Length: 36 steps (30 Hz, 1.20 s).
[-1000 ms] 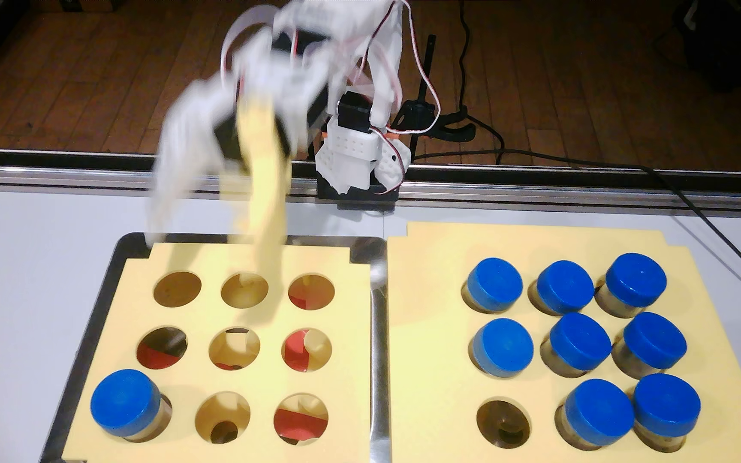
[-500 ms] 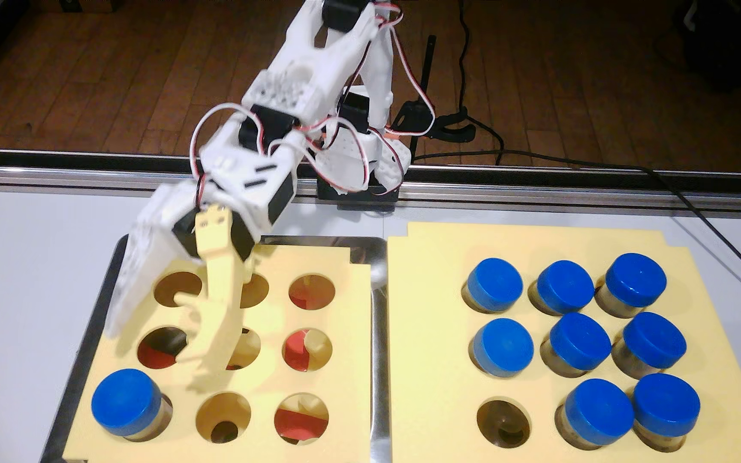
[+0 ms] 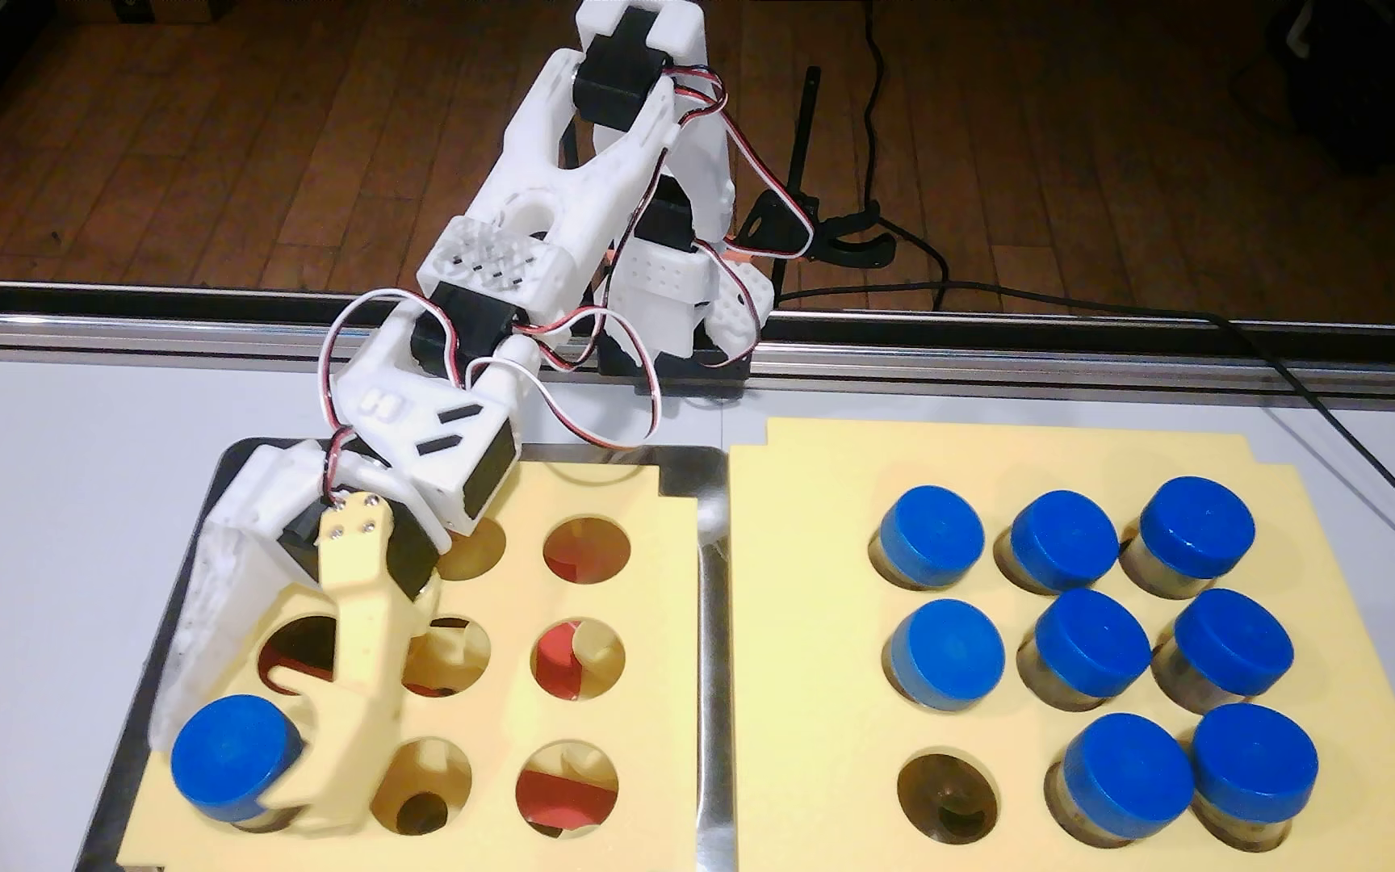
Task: Move the test tubes
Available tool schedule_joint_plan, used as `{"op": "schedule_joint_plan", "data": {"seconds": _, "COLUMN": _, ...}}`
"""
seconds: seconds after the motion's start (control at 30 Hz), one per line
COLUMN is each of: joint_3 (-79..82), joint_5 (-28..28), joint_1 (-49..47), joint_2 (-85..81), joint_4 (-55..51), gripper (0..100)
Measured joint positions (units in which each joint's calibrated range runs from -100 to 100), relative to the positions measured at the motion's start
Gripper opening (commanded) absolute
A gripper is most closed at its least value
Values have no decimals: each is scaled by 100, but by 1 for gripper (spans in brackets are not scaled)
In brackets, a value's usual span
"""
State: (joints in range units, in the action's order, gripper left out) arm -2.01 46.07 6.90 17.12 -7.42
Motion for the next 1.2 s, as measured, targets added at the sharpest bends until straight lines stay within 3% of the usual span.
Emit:
{"op": "schedule_joint_plan", "data": {"seconds": 0.13, "joint_3": -103, "joint_5": -20, "joint_1": -53, "joint_2": 17, "joint_4": 0, "gripper": 8}}
{"op": "schedule_joint_plan", "data": {"seconds": 0.37, "joint_3": -159, "joint_5": 0, "joint_1": -53, "joint_2": 17, "joint_4": -87, "gripper": 7}}
{"op": "schedule_joint_plan", "data": {"seconds": 0.57, "joint_3": -824, "joint_5": 0, "joint_1": -35, "joint_2": -966, "joint_4": -1985, "gripper": 7}}
{"op": "schedule_joint_plan", "data": {"seconds": 0.73, "joint_3": -1218, "joint_5": 26, "joint_1": 105, "joint_2": -2195, "joint_4": -2264, "gripper": 7}}
{"op": "schedule_joint_plan", "data": {"seconds": 1.0, "joint_3": -946, "joint_5": -46, "joint_1": -791, "joint_2": -3017, "joint_4": -539, "gripper": 7}}
{"op": "schedule_joint_plan", "data": {"seconds": 1.1, "joint_3": -290, "joint_5": -301, "joint_1": -1458, "joint_2": -2890, "joint_4": 713, "gripper": 7}}
{"op": "schedule_joint_plan", "data": {"seconds": 1.2, "joint_3": 94, "joint_5": -495, "joint_1": -1924, "joint_2": -2737, "joint_4": 1040, "gripper": 7}}
